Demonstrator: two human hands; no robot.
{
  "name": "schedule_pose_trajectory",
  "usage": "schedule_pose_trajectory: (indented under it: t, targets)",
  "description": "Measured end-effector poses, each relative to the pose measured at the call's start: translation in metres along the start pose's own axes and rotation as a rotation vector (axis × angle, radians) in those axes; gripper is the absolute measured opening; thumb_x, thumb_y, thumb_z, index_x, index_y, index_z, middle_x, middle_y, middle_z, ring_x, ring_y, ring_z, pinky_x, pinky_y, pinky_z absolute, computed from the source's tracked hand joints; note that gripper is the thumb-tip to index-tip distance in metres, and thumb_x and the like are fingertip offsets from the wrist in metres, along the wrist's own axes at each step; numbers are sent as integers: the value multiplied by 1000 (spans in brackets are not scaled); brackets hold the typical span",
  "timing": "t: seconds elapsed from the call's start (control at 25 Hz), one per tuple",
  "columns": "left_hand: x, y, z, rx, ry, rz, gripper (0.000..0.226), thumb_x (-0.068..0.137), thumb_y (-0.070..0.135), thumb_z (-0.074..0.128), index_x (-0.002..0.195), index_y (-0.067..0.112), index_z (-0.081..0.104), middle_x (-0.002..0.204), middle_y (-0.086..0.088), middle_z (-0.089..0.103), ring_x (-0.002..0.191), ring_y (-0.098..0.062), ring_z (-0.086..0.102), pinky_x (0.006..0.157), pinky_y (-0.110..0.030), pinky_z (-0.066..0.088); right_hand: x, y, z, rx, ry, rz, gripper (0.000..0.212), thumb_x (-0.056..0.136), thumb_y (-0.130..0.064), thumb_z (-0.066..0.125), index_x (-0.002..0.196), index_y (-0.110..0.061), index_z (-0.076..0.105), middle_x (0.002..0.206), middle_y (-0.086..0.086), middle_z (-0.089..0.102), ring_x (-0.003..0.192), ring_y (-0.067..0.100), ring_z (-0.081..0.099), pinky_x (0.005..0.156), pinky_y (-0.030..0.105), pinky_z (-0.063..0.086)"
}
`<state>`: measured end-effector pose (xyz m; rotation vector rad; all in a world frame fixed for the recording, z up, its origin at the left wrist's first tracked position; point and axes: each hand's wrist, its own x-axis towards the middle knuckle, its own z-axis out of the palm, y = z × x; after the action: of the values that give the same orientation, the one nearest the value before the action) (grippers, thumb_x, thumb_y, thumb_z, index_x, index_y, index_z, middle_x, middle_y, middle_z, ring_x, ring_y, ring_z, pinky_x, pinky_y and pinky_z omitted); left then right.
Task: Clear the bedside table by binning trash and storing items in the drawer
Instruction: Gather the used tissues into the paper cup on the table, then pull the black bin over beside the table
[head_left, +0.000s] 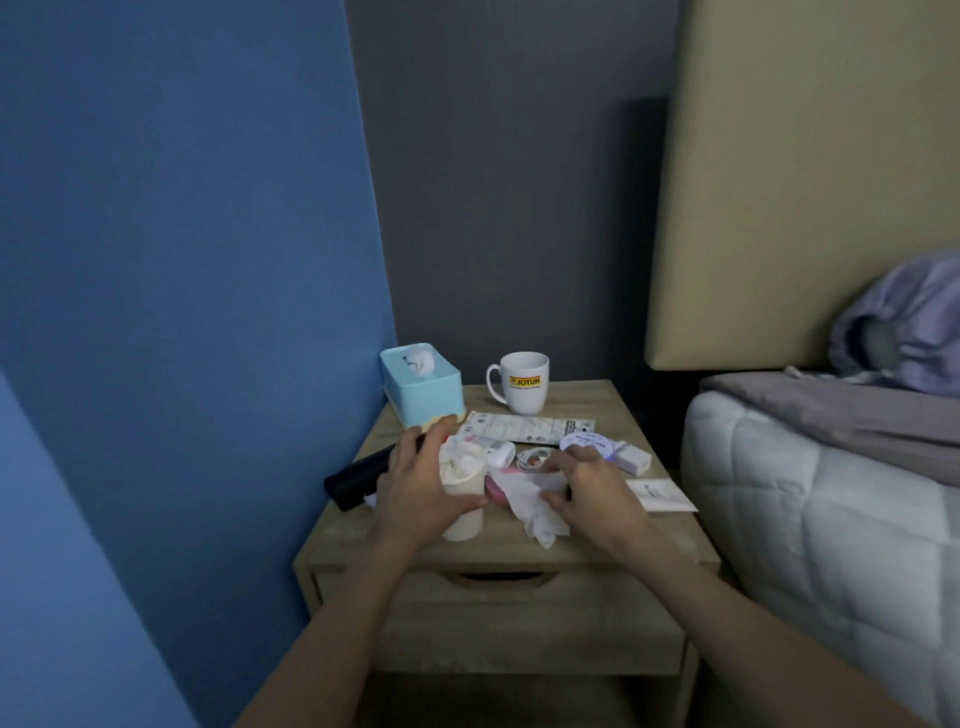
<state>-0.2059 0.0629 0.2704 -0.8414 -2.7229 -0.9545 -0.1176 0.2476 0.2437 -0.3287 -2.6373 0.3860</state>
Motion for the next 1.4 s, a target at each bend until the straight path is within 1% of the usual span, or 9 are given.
schedule_pose_trajectory:
  t: [0.12,0.28,0.44,0.64,0.8,0.96,1.08,1.28,1.4]
  targets:
    - [-14,0,-2,-38,127,54,71,73,21,75,137,25,42,146,-5,38,133,-26,39,108,-47,38,-15,-4,0,-25,63,-115,28,82,-21,58,109,-13,62,110,9,63,104,30,56,86,37,45]
    - [-46,2,-10,-99,110,68,52,78,14,67,128,19,51,139,-5,46,131,-25,41,107,-47,38,-36,-13,4,-109,-231,-110,42,88,-23,50,130,-19,47,139,6,48,125,25,44,103,38,37]
    - [-63,1,-33,-116,66,40,41,82,14,63,122,15,57,139,-4,45,131,-22,39,110,-44,36,-37,-23,-17,-58,-156,-74,63,82,-20,58,140,-20,33,151,6,33,138,24,31,110,41,34]
    - [-41,6,-64,-229,64,129,43,83,5,60,124,17,58,144,-6,47,134,-23,42,112,-40,36,-17,-38,-59,-53,-174,-43,65,83,-20,58,142,-19,30,155,6,24,142,21,21,115,38,27]
    - [-7,55,-126,-199,-81,88,53,89,8,56,139,22,46,155,1,33,142,-16,32,113,-28,29,20,-73,-148,-32,-177,-35,66,85,-23,58,143,-20,26,155,4,22,142,20,20,115,34,25]
    - [22,127,-225,-231,-151,84,56,87,7,59,139,24,45,152,3,37,140,-17,36,114,-33,35,52,-123,-266,54,-169,19,61,87,-22,57,141,-19,30,154,4,25,143,20,19,115,39,26]
    - [30,194,-320,-183,-244,52,57,89,11,58,141,27,42,154,5,35,141,-15,34,115,-33,34,69,-169,-373,115,-168,78,60,86,-20,58,140,-16,33,151,7,31,141,20,26,114,30,23]
    - [34,268,-435,-172,-299,106,47,91,17,58,136,26,49,146,4,47,133,-14,44,107,-24,35,82,-225,-495,171,-126,96,50,85,-30,56,131,-16,45,132,8,55,120,24,51,97,27,38]
    - [28,280,-459,-218,-293,115,43,91,20,57,134,26,52,138,8,53,123,-1,47,96,-8,34,90,-237,-520,245,-82,45,47,82,-43,49,123,-19,53,120,0,61,104,7,55,85,10,34]
